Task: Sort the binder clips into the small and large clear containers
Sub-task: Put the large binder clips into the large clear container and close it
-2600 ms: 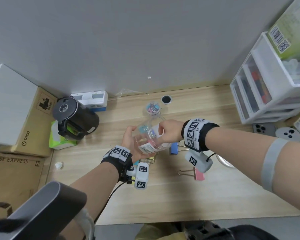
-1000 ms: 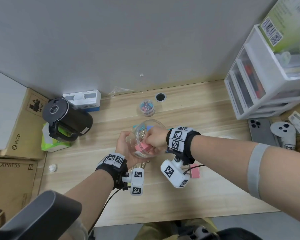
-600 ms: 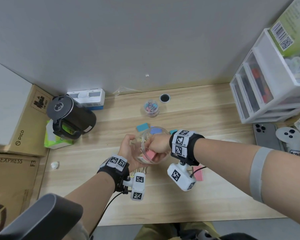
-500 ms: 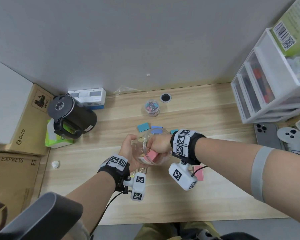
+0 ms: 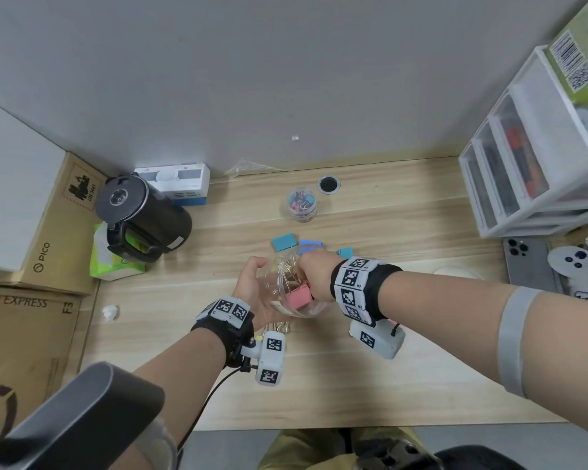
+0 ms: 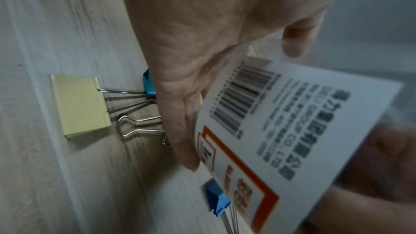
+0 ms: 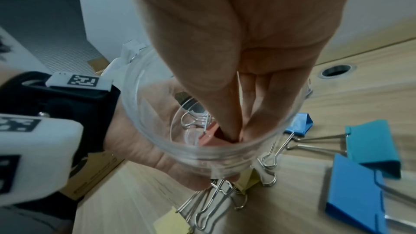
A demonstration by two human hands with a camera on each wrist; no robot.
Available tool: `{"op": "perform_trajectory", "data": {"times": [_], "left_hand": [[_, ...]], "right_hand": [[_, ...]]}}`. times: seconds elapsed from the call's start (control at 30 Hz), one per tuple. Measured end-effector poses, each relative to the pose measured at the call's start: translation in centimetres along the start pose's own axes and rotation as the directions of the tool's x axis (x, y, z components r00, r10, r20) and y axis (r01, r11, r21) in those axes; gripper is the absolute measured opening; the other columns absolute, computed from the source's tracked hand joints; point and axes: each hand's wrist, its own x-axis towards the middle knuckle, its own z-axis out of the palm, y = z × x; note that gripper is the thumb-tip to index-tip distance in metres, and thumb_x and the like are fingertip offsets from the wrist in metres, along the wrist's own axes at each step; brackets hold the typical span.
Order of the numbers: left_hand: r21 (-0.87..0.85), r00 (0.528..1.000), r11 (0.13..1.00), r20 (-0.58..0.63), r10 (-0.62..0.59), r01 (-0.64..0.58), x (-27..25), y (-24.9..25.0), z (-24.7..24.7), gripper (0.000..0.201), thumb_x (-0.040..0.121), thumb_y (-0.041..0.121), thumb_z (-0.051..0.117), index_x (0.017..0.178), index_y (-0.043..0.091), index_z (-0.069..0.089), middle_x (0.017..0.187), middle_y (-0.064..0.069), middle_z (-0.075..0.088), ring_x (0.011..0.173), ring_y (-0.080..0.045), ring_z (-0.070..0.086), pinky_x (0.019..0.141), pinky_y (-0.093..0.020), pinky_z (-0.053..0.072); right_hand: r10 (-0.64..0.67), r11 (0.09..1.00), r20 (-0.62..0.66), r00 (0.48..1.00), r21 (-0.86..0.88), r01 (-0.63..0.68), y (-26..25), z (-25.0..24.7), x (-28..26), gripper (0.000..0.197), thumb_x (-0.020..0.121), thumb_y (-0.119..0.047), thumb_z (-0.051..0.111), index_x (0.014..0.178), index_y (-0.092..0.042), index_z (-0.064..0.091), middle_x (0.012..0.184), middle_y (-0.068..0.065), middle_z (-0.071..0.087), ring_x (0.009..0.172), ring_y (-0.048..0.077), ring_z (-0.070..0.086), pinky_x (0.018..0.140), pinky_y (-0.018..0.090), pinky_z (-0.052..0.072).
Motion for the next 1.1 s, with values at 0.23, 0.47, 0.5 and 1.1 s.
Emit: {"op": "perform_trajectory", "data": {"times": [0.23, 0.47, 0.5, 1.1], "left_hand": [[0.041, 1.0, 0.999, -0.023, 0.002, -0.001, 0.4, 0.0, -0.6, 0.057, 0.093, 0.049, 0.039, 0.12, 0.005, 0.063, 0.112, -0.02, 0.068, 0.097, -0.038, 0.064, 0.087, -0.053, 0.052], [0.054, 0.999, 0.999, -0.045, 0.007, -0.005, 0.7, 0.0, -1.1, 0.072, 0.087, 0.053, 0.046, 0.138, 0.003, 0.058, 0.129, -0.024, 0.065, 0.113, -0.045, 0.063, 0.098, -0.065, 0.048], [0.056, 0.999, 0.998, -0.048, 0.014, -0.012, 0.7, 0.0, -1.2, 0.068, 0.089, 0.053, 0.044, 0.132, 0.003, 0.061, 0.123, -0.023, 0.067, 0.106, -0.043, 0.065, 0.091, -0.061, 0.053], [0.024, 0.999, 1.0, -0.047, -0.001, 0.002, 1.7, -0.5, -2.8, 0.069, 0.087, 0.052, 0.046, 0.134, 0.004, 0.061, 0.136, -0.025, 0.062, 0.116, -0.046, 0.063, 0.085, -0.062, 0.056]], "right_hand": [[-0.016, 0.993, 0.006, 1.0, 0.121, 0.015, -0.2, 0.5, 0.1, 0.025, 0.087, -0.02, 0.061, 0.107, -0.008, 0.07, 0.106, 0.011, 0.072, 0.102, 0.027, 0.067, 0.073, 0.028, 0.05], [-0.032, 0.962, -0.035, 0.999, 0.27, 0.04, -0.3, 0.2, -0.6, 0.034, 0.088, -0.005, 0.055, 0.119, -0.013, 0.066, 0.109, 0.002, 0.07, 0.102, 0.021, 0.065, 0.089, 0.032, 0.055], [-0.035, 0.965, -0.019, 0.999, 0.26, 0.039, -0.3, 0.1, -0.7, 0.034, 0.087, -0.004, 0.055, 0.118, -0.01, 0.066, 0.108, 0.004, 0.072, 0.102, 0.022, 0.066, 0.089, 0.035, 0.056], [0.334, 0.898, -0.159, 0.929, 0.354, -0.262, 10.0, -0.1, -1.3, 0.021, 0.083, -0.02, 0.061, 0.101, -0.009, 0.066, 0.097, 0.013, 0.072, 0.08, 0.025, 0.068, 0.068, 0.031, 0.054]]}}
